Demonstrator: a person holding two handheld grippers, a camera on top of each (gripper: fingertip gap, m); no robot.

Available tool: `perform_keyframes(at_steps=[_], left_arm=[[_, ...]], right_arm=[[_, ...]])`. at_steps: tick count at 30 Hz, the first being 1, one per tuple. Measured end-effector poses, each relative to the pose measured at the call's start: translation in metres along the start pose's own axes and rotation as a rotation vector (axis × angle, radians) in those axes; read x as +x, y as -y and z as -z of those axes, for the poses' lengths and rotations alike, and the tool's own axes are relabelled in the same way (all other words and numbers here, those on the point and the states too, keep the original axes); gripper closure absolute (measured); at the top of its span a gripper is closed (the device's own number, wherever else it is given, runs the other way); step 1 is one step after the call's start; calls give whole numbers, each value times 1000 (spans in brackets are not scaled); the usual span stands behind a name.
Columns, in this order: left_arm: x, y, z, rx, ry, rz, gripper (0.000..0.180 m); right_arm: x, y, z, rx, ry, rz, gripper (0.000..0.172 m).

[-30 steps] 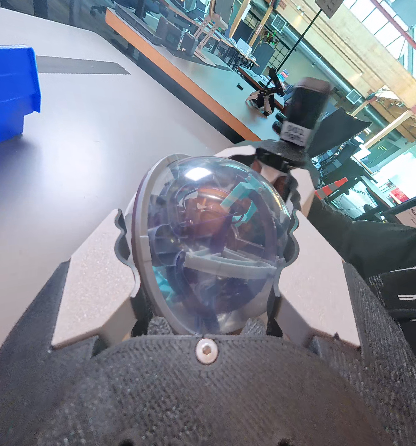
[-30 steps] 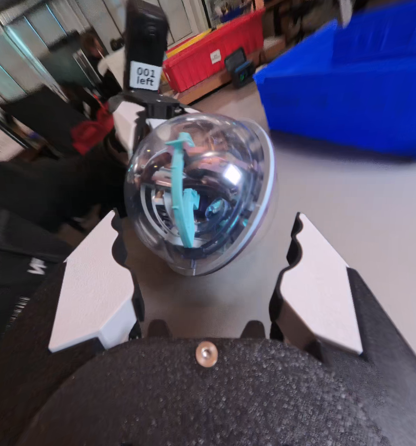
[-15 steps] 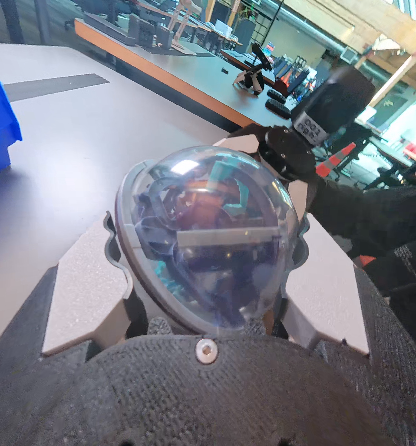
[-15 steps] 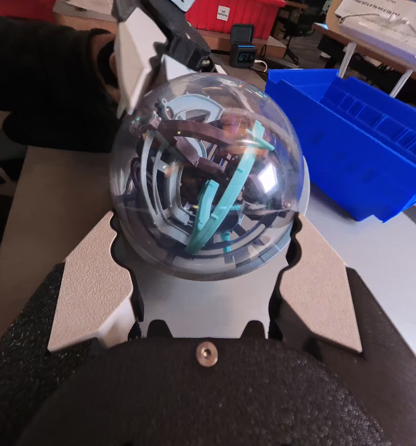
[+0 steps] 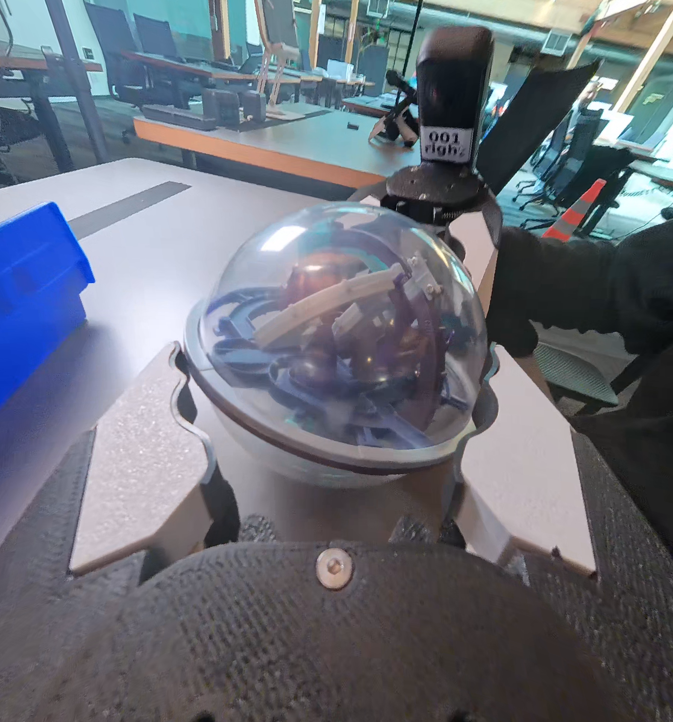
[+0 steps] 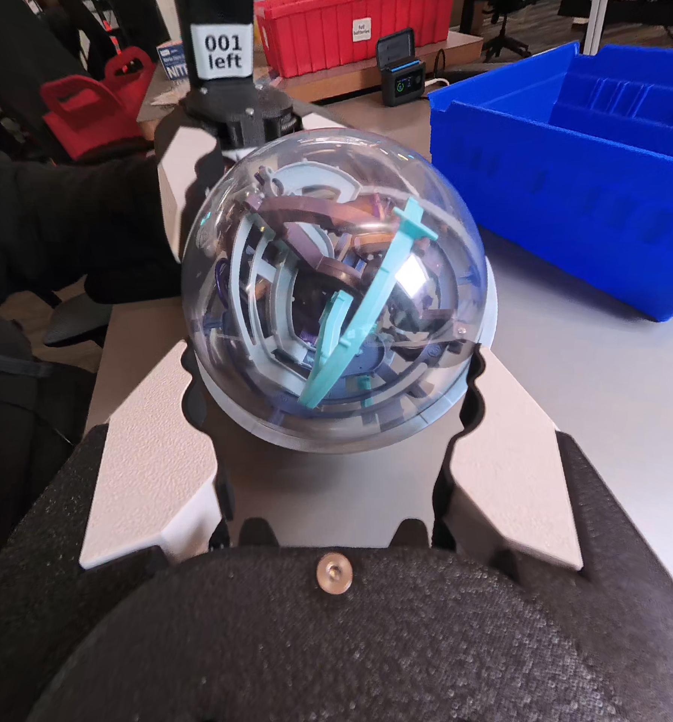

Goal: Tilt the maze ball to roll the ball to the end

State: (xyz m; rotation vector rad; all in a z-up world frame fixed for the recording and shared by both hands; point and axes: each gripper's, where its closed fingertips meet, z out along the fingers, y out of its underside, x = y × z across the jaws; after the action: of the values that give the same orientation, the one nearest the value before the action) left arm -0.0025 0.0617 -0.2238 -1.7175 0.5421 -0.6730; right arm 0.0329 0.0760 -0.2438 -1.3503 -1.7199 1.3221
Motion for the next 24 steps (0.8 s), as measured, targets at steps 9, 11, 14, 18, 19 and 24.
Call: perform_keyframes(at_steps=[9, 11, 14, 18, 19, 24], left_arm=[[-8, -3, 1, 23, -34, 144, 36], [-8, -2, 1, 24, -31, 141, 37], [-8, 0, 1, 34, -23, 131, 37], [-8, 4, 2, 56, -24, 142, 39], [-8, 5, 3, 62, -31, 148, 40], [0, 2, 7, 38, -85, 130, 32]], right_arm=[[5, 8, -1, 50, 18, -107, 39], [5, 7, -1, 56, 23, -107, 40], [4, 5, -1, 59, 34, -116, 40], [4, 2, -1, 58, 60, -144, 40], [4, 1, -1, 58, 68, -150, 40], [6, -1, 2, 64, 85, -189, 41]])
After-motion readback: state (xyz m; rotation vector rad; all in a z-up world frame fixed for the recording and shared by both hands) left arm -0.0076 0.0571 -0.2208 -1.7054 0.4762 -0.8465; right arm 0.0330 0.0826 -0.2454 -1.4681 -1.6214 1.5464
